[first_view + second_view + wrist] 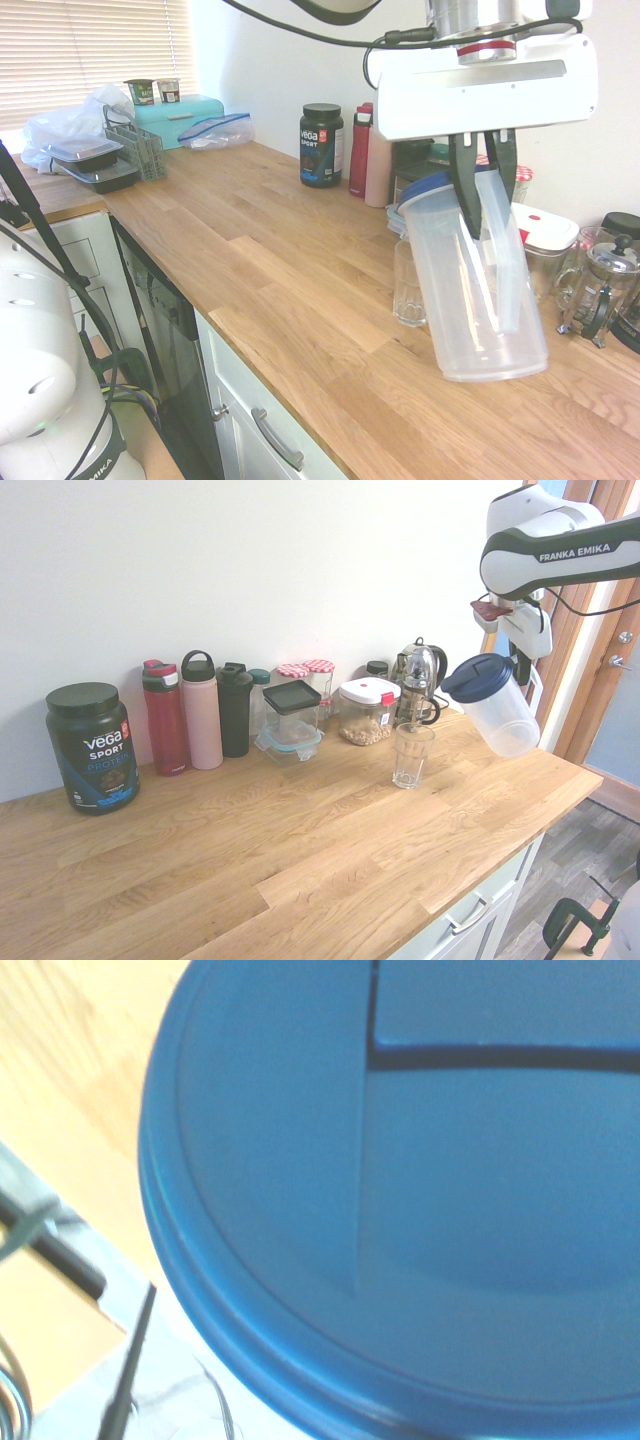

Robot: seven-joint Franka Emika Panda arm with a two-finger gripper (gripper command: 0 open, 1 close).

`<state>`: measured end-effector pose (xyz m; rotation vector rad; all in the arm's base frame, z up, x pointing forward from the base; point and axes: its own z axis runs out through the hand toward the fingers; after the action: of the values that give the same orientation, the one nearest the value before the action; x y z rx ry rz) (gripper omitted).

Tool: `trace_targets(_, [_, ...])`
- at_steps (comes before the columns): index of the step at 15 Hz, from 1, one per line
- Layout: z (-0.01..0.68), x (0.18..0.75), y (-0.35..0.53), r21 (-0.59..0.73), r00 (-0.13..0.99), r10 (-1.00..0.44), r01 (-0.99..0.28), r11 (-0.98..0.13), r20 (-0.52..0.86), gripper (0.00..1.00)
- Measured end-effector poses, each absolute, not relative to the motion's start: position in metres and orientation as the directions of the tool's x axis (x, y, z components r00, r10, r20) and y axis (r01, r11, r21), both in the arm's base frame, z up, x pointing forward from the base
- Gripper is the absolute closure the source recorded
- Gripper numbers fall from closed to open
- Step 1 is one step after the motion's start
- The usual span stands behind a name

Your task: Pour me some water

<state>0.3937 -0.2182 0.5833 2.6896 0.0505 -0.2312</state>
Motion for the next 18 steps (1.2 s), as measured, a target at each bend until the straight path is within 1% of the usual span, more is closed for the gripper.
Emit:
trace_targets(5, [0.570,0.417,-0.192,0.528,0.973,-0.010,0.115,-0.842,-0.229,1.00])
trace_targets(10, [0.559,0.434,-0.170,0.595,0.965,-0.013,0.150,-0.790,-0.262,1.00])
trace_targets(15, [0.553,0.443,-0.155,0.632,0.959,-0.015,0.175,-0.755,-0.283,1.00])
trace_targets(18, [0.554,0.442,-0.156,0.642,0.960,-0.024,0.169,-0.748,-0.280,1.00])
